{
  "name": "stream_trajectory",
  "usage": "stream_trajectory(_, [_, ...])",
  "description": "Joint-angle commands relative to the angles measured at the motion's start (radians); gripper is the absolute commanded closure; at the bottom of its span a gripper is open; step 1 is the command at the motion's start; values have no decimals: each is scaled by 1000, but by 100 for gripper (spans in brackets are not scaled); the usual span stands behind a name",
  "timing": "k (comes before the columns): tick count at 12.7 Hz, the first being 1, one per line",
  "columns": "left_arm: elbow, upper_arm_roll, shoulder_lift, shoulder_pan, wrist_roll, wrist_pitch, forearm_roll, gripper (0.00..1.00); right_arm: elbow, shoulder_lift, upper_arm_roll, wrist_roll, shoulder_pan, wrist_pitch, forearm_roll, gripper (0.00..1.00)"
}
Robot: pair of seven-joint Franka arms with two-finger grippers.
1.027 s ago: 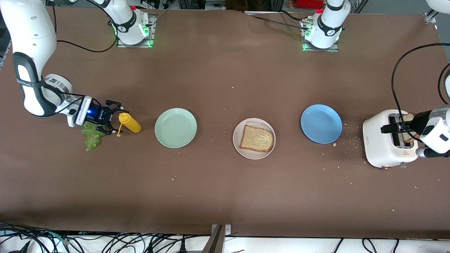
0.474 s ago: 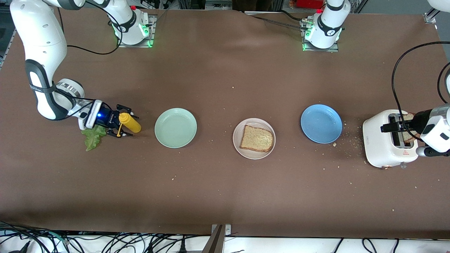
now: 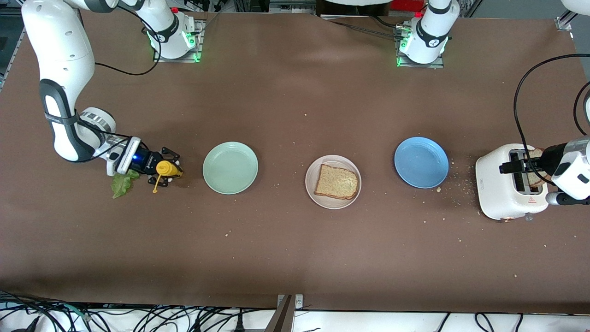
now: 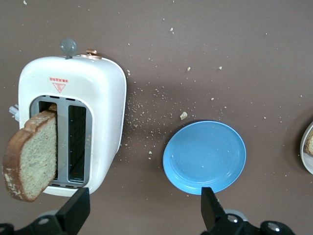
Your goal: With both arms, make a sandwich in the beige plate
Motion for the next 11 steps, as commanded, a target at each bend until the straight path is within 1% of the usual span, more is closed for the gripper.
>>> stream_trajectory(1, [-14, -4, -24, 0, -10, -13, 30, 0, 28, -76, -8, 98, 88, 175, 13, 100])
stream_trajectory(4, [-14, -4, -24, 0, -12, -13, 30, 0, 43, -157, -8, 245, 229, 444, 10, 100])
stream_trajectory(5, [-14, -4, -24, -1, -12, -13, 30, 0, 66, -168, -9, 301, 276, 528, 4, 100])
stream_trajectory(8, [-14, -4, -24, -1, -12, -13, 30, 0, 155, -161, -8, 466, 401, 722, 1, 100])
stream_trajectory(9, [-14, -4, -24, -1, -12, -14, 30, 0, 187, -156, -9, 526, 439, 788, -25, 100])
stream_trajectory(11, [-14, -5, -24, -1, -16, -24, 33, 0, 238, -139, -6, 681, 514, 930, -144, 100])
